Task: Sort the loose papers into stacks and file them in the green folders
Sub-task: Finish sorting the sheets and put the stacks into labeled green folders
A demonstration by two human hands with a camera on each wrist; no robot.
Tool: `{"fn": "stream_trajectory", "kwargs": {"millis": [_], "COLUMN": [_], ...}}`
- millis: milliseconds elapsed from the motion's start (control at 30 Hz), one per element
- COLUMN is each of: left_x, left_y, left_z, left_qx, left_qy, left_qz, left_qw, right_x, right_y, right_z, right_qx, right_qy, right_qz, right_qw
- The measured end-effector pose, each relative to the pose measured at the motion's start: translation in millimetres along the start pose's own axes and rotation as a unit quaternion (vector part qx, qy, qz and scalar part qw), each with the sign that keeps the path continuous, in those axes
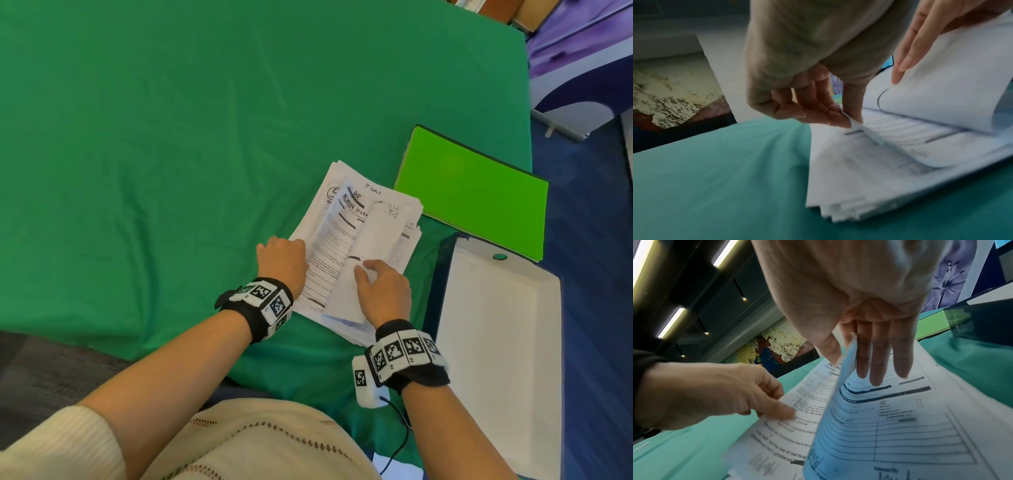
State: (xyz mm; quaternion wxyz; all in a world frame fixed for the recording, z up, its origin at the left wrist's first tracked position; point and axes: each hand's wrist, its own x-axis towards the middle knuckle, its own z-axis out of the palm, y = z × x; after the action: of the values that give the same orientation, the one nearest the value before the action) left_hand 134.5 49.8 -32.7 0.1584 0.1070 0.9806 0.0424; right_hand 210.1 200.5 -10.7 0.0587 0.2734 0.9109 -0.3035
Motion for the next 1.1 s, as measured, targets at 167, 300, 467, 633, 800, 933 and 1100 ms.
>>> {"fn": "stream_trajectory", "kwargs": {"millis": [167, 300, 467, 633, 800, 933, 1100], "left_x": [-14, -19, -7, -4, -4, -3, -2], "left_y": [17, 29, 16, 4, -4, 0, 4], "left_z": [-27, -30, -13, -1, 7, 2, 1], "left_qx": [-0.038, -0.023, -0.15, -0.265, -0.309, -0.33, -0.321], "left_qy": [0.036, 0.023, -0.02, -0.029, -0.126, -0.13, -0.117], "left_qz": [0.136, 0.214, 0.243, 0.191, 0.152, 0.143, 0.165], "left_qw": [0.989, 0.976, 0.958, 0.945, 0.931, 0.924, 0.925], "right_x": [4, 10, 18, 26, 32, 29, 24], "right_y": [-16, -20, -14, -9, -2, -3, -5], "right_z": [0, 3, 5, 9, 17, 17, 25], "right_qx": [0.137, 0.18, 0.16, 0.154, 0.179, 0.197, 0.216], "right_qy": [-0.028, -0.044, -0.015, -0.011, -0.016, -0.022, -0.054], "right_qz": [0.029, 0.052, 0.035, 0.052, 0.09, 0.077, 0.09], "right_qw": [0.99, 0.981, 0.986, 0.987, 0.98, 0.977, 0.971]}}
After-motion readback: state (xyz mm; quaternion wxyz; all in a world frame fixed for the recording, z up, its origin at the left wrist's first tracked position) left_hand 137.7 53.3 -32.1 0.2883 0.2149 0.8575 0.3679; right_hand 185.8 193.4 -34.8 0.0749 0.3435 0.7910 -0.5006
